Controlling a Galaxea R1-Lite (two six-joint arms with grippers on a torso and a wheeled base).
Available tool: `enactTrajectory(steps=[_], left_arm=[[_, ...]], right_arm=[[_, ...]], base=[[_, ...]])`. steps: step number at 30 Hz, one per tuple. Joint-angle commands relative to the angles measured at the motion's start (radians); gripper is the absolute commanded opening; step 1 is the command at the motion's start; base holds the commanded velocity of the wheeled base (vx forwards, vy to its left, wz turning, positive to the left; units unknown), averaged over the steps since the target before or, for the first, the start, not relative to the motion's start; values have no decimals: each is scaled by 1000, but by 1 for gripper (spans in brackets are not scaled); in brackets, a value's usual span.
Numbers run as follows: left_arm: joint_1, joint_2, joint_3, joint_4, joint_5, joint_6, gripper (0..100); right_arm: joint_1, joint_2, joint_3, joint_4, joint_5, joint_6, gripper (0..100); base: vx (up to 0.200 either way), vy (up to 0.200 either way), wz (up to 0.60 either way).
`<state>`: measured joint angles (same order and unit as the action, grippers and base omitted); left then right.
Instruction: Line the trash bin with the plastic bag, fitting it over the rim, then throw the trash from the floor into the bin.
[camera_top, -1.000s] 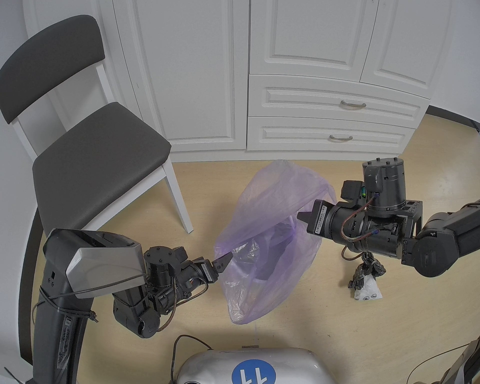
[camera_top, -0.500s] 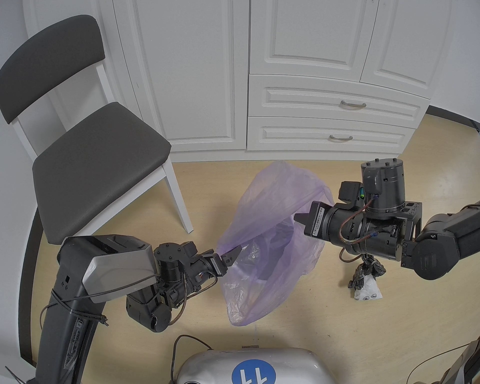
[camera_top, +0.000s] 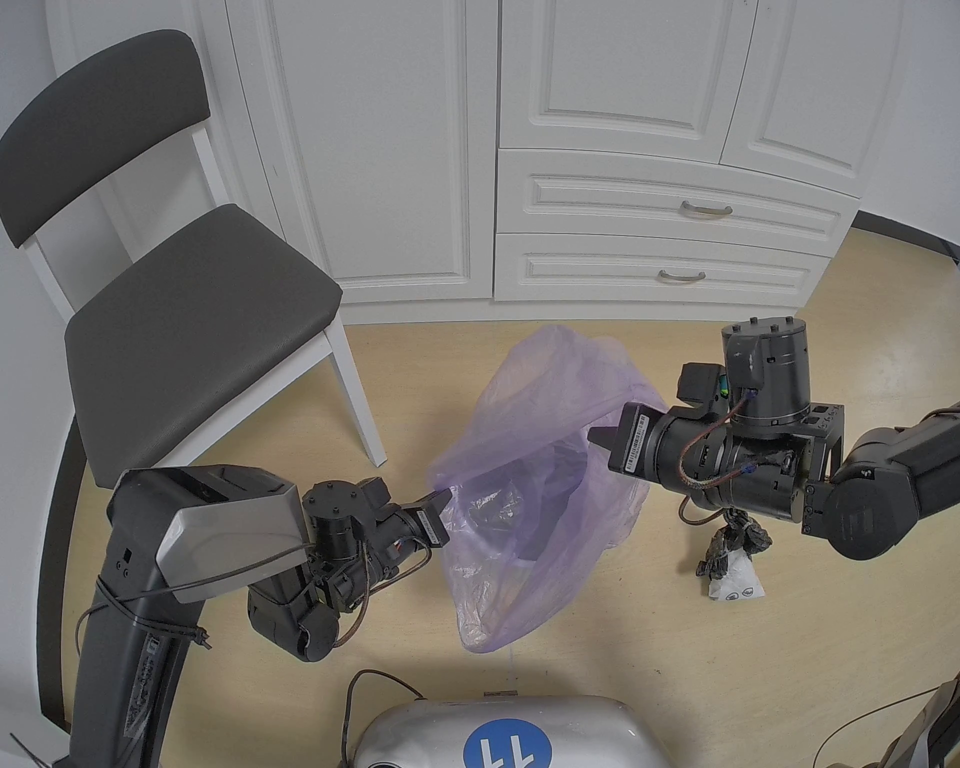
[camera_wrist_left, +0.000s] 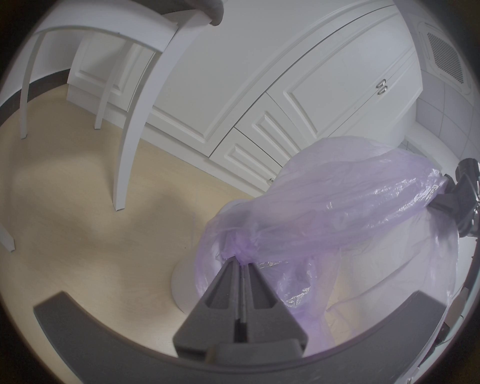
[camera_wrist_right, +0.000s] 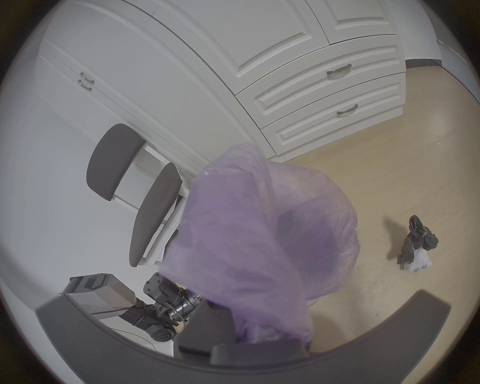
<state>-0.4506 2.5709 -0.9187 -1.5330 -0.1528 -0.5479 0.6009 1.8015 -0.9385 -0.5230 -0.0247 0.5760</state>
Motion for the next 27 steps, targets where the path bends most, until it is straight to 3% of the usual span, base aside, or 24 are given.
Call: enactTrajectory(steps=[1, 11, 16, 19, 23, 27], left_arm=[[7, -77, 41, -1, 1, 31, 0], [1, -327, 202, 2, -19, 95, 0], [-31, -440, 228, 79, -19, 121, 0], [-69, -554, 208, 298, -7, 120, 0], [-95, -607, 170, 430, 19, 112, 0], [-140, -603, 98, 551, 142, 112, 0]], right_arm=[[-4, 2, -2, 3, -1, -2, 0], [-52, -10, 7, 14, -6, -50, 0], [-90, -51, 75, 12, -6, -182, 0], [-118, -59, 144, 8, -6, -327, 0], [-133, -59, 188, 1, -14, -416, 0], [-159, -60, 259, 1, -23, -553, 0]], base=[[0, 0, 0], [0, 0, 0], [0, 0, 0], [0, 0, 0], [0, 0, 0], [0, 0, 0]])
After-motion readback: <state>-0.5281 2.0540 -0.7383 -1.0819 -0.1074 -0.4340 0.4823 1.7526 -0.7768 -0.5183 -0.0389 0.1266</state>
